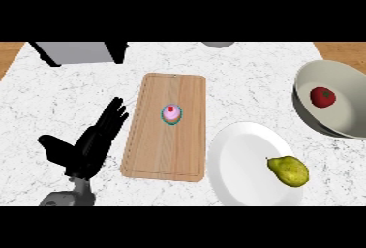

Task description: Pick the tomato from the plate and place it in the bowl

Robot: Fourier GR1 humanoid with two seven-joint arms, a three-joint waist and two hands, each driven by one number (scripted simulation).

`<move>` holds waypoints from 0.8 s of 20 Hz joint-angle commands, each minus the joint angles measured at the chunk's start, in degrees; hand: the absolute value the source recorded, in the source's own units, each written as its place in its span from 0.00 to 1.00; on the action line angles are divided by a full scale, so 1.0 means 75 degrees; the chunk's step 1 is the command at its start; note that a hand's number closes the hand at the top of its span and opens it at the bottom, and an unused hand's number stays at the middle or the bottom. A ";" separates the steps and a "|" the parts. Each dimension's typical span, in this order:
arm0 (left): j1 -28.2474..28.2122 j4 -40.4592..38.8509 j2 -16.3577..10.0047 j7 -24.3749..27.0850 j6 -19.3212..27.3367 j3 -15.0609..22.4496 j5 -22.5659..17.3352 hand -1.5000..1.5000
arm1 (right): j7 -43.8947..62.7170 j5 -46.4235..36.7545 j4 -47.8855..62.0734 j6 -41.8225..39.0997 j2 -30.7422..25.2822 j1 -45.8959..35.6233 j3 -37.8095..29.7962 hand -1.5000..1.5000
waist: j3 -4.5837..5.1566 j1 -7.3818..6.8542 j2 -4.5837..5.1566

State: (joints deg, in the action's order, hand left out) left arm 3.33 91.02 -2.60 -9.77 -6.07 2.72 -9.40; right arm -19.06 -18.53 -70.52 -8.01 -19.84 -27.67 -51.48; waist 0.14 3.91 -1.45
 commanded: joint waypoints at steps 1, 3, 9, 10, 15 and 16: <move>-0.0072 0.0253 -0.0155 -0.0097 0.0032 -0.0237 -0.0122 0.50 | -0.0088 0.0797 -0.1947 -0.0927 0.0738 0.1346 -0.0195 0.00 | 0.0012 0.0212 -0.0079; -0.0142 0.0161 -0.0136 -0.0091 0.0002 -0.0166 -0.0077 0.50 | -0.0282 0.1362 -0.2804 -0.1432 0.0988 0.2175 -0.0535 0.00 | 0.0006 0.0236 -0.0032; -0.0272 0.0227 -0.0261 -0.0134 0.0072 -0.0378 -0.0112 0.50 | -0.1089 0.2301 -0.4952 -0.2761 0.2589 0.4849 -0.0949 1.00 | 0.0006 0.0449 -0.0035; -0.0285 0.0349 -0.0114 -0.0188 0.0074 -0.0227 -0.0150 0.50 | -0.1302 0.2541 -0.5025 -0.2798 0.2601 0.5422 -0.0998 1.00 | -0.0009 0.0360 -0.0007; -0.0404 0.0456 -0.0159 -0.0076 0.0128 -0.0337 -0.0132 0.50 | -0.2436 0.3565 -0.4681 -0.3822 0.2632 0.7863 -0.0904 1.00 | -0.0042 0.0467 0.0004; -0.0262 0.0332 -0.0205 -0.0095 0.0098 -0.0374 -0.0137 0.50 | -0.2657 0.3554 -0.4648 -0.4129 0.2635 0.8283 -0.0742 1.00 | -0.0042 0.0577 0.0020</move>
State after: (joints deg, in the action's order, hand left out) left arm 0.86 93.32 -3.78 -10.08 -5.54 0.49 -10.25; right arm -31.93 4.81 -105.11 -31.96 -1.16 22.21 -57.96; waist -0.03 7.44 -1.49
